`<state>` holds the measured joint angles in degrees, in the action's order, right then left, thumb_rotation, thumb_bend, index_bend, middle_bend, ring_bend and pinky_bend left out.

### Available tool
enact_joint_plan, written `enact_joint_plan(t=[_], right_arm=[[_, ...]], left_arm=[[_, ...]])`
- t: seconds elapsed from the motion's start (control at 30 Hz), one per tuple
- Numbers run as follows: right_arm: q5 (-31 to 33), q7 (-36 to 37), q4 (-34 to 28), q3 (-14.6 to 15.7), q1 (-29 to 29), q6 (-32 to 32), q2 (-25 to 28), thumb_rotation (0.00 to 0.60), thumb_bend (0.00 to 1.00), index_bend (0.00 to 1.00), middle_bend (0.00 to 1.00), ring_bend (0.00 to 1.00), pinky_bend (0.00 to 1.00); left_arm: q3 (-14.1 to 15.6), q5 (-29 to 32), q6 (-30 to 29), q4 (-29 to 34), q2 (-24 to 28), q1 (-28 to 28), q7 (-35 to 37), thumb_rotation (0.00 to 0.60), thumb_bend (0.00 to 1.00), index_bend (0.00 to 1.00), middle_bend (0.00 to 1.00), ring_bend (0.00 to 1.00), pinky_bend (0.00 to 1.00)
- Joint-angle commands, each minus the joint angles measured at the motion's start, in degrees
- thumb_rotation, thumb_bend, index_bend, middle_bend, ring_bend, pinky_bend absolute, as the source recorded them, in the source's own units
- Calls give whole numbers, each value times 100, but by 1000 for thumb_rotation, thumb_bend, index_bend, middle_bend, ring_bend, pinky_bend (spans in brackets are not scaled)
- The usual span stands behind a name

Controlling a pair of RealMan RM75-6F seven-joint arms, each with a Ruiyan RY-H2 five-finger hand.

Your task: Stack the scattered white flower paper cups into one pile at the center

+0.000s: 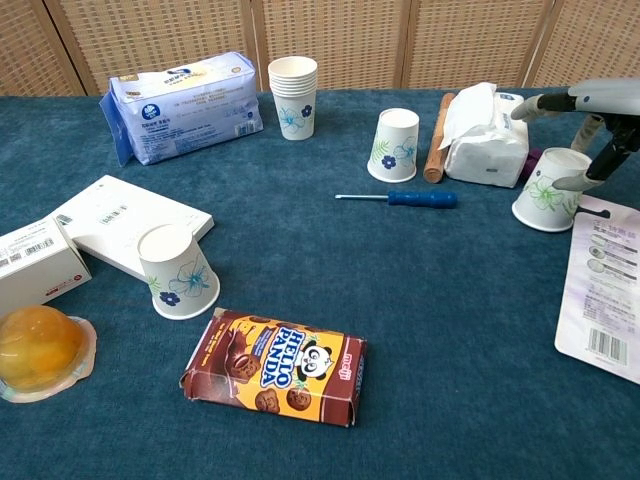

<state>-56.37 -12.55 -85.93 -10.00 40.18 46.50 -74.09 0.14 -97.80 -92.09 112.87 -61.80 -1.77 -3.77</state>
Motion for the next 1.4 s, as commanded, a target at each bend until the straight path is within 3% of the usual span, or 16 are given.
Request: enact_joint_plan(t=[0.03,0.53,0.77,0.93,1.4], right_arm=[[-19,41,6,7,4,-1,0,600,346,0,0,0,304],[-8,195,229,76,37,-72,-154,600,351,3,1,0,313],[-147,297,354,98,-32,84,-272,600,362,181,136,6,488],[-220,395,463,117,-106,173,-341,600,369,260,209,88,583],[-339,514,497,124,-230,283,-359,600,379,355,308,183,664]], left_arm=[[-1,2,4,4,-3,0,-6,600,452,50,28,0,51],[-12,10,13,15,-12,-1,-40,600,451,50,27,0,51],[-6,-5,-16,6,-7,19,-25,600,453,50,26,0,51],[-14,6,10,1,-12,5,-28,600,451,51,25,0,52],[-30,-2,54,14,-20,-28,-50,600,451,50,26,0,51]])
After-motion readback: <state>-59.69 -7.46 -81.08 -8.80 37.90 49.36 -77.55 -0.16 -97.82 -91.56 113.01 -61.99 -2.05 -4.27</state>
